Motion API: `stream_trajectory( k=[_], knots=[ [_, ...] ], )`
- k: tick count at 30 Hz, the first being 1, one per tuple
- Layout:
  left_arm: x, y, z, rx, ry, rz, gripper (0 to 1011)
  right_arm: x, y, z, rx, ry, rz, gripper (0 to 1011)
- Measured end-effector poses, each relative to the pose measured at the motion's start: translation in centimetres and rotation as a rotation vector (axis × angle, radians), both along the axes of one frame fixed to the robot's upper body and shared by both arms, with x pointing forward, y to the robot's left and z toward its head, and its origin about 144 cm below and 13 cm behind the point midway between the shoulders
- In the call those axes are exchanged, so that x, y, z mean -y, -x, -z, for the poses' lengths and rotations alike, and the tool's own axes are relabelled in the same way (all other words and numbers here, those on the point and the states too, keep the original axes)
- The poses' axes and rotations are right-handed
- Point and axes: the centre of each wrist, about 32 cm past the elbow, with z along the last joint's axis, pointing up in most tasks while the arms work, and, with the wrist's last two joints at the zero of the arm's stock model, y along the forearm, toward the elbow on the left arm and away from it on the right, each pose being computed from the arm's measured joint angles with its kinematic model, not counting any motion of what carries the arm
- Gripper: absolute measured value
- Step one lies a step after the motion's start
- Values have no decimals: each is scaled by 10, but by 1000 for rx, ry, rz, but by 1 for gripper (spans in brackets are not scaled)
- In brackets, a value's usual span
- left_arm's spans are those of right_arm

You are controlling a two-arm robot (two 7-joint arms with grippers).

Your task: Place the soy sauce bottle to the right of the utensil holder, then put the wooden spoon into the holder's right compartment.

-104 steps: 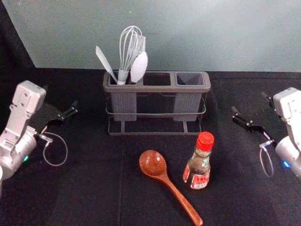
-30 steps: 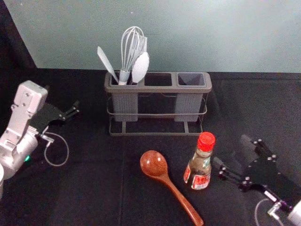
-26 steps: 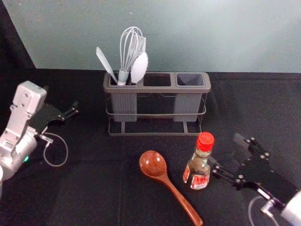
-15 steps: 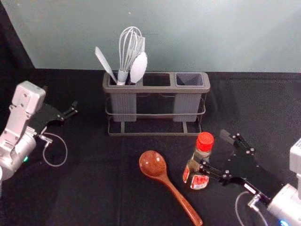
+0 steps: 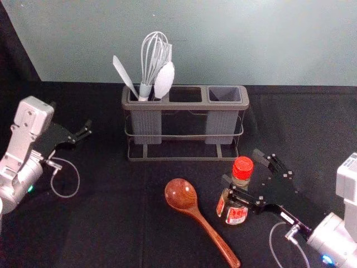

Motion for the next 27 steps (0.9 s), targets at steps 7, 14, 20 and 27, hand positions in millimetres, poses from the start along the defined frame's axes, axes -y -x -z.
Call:
stream_trajectory(
  k=[7,14,20,27],
  knots=[
    [0,0,0,0,0,0,1011,-3,-4,1,-3,-16,-2,898],
    [0,0,0,0,0,0,1011,-6,-6,1,-4,-25,-8,707],
    [0,0,0,0,0,0,1011,-6,-7,1,-6,-28,-11,524],
    [0,0,0,0,0,0,1011,-3,-6,-3,-5,-33,-1,392]
  ],
)
